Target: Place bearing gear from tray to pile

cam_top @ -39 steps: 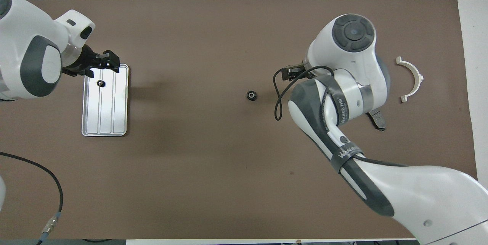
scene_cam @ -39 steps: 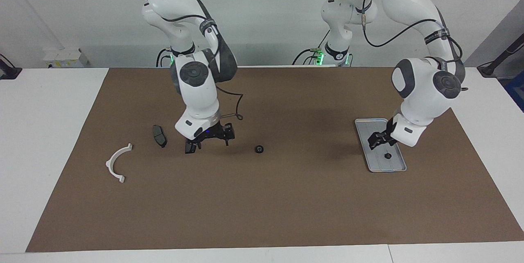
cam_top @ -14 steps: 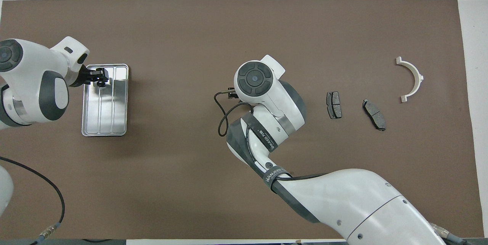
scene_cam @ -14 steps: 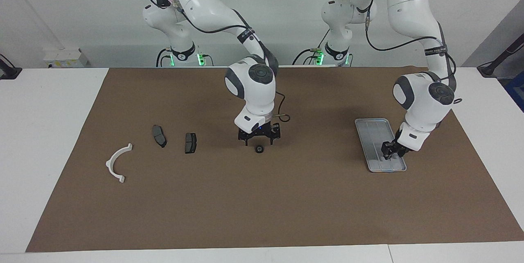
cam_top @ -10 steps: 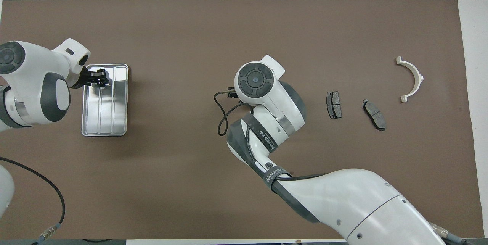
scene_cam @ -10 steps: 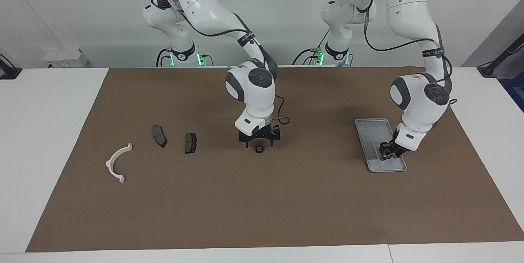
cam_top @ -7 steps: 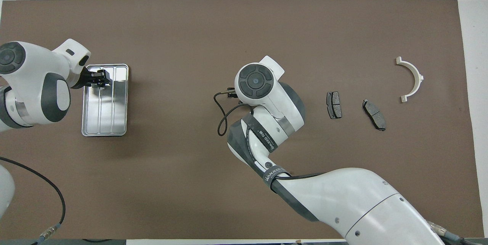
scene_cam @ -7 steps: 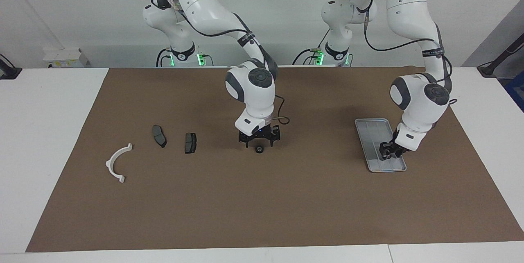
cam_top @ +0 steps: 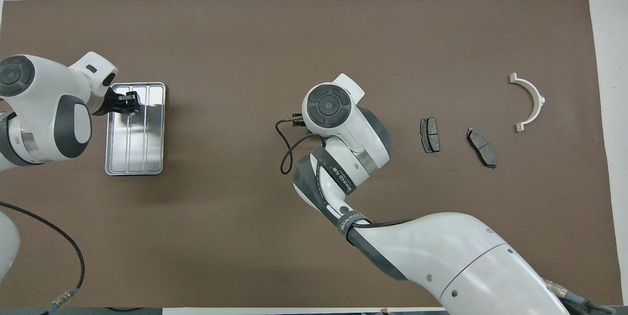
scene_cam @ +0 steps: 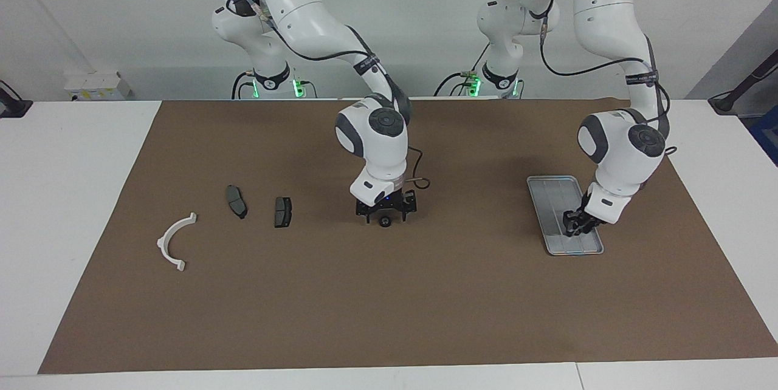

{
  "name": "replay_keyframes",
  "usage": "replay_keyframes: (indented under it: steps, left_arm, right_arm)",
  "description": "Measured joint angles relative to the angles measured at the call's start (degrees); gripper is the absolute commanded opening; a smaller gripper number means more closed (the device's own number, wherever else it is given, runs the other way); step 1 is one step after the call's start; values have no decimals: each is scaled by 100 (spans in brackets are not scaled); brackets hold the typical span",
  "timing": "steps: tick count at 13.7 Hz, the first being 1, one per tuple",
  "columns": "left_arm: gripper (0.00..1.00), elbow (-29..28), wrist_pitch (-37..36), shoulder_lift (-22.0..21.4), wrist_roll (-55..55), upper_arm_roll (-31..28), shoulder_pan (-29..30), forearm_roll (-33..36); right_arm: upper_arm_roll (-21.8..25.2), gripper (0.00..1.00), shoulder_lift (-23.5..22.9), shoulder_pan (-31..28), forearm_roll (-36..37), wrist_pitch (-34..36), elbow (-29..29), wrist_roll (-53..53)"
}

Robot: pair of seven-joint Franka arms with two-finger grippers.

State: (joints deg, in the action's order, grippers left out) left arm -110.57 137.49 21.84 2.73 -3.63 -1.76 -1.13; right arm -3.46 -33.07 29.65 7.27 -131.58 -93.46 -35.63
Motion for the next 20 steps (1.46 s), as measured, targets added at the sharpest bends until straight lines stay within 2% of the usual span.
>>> replay_keyframes:
  steps: [1,7,10,15,16,20]
  left_arm:
    - [0,0,0,-7,2,3,-4,0]
    - [0,72,-54,-10,147,7,-5,-1]
    - [0,431,-468,-29,488,56,-100,-1]
    - [0,909,-1143,-87,730,76,-174,-84]
    - [0,980,-1296,-101,763,82,-177,-130]
    - [0,1133,-1785,-258,1549,128,-610,-173]
  right_arm:
    - [0,92,0,0,0,0,-4,0]
    - [2,92,-3,-1,0,-1,-55,0]
    - [2,66,-12,-1,0,-7,-75,0]
    - [-5,4,1,1,-1,-22,-72,7]
    - [-3,0,5,-1,0,-21,-70,37]
    - [42,0,9,-42,5,71,47,291]
